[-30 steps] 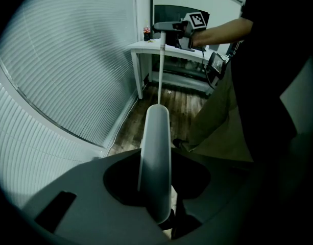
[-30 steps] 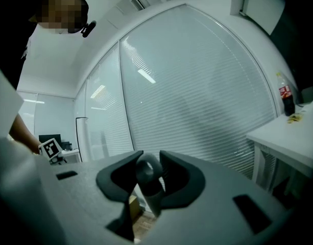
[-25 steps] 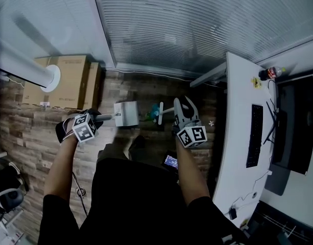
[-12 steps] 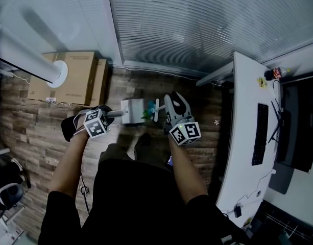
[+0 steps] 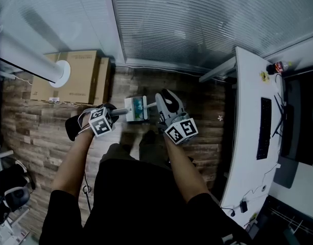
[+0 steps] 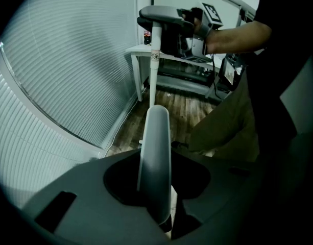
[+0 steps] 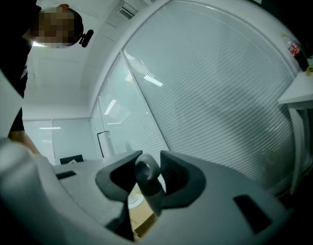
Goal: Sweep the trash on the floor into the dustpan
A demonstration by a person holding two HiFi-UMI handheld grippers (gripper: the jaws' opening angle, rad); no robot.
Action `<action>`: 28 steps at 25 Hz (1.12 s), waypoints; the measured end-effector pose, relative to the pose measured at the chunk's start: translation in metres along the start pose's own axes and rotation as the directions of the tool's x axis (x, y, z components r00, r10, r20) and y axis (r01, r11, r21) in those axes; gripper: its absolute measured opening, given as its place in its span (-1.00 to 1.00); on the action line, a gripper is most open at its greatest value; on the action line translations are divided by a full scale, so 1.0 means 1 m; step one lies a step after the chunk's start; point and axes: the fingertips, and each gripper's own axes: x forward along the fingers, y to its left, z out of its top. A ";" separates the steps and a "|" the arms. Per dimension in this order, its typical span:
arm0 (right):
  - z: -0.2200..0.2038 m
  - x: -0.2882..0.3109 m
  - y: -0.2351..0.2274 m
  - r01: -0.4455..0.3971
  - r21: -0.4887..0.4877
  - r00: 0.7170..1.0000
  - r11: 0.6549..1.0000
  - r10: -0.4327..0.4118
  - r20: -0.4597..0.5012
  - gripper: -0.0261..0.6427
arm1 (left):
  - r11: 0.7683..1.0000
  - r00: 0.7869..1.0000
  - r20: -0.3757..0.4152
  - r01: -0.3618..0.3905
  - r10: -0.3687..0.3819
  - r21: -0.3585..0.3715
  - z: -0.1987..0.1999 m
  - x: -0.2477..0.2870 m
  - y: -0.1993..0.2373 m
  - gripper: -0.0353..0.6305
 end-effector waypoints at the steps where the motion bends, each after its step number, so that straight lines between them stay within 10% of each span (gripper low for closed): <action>1: 0.001 0.000 0.004 -0.009 0.002 1.000 1.000 0.009 -0.001 -0.60 | 1.000 1.000 -0.001 -0.002 0.002 0.000 -0.001 0.000 0.000 -0.65; 17: 0.082 -0.055 -0.033 0.058 -0.125 0.994 0.990 -0.047 0.095 -0.68 | 0.998 0.998 -0.041 -0.052 0.053 0.034 -0.006 -0.001 0.006 -0.60; 28: 0.111 -0.095 -0.047 0.084 -0.211 0.996 0.974 -0.075 0.051 -0.68 | 0.988 0.987 0.080 -0.141 0.136 0.058 0.029 -0.062 0.033 -0.46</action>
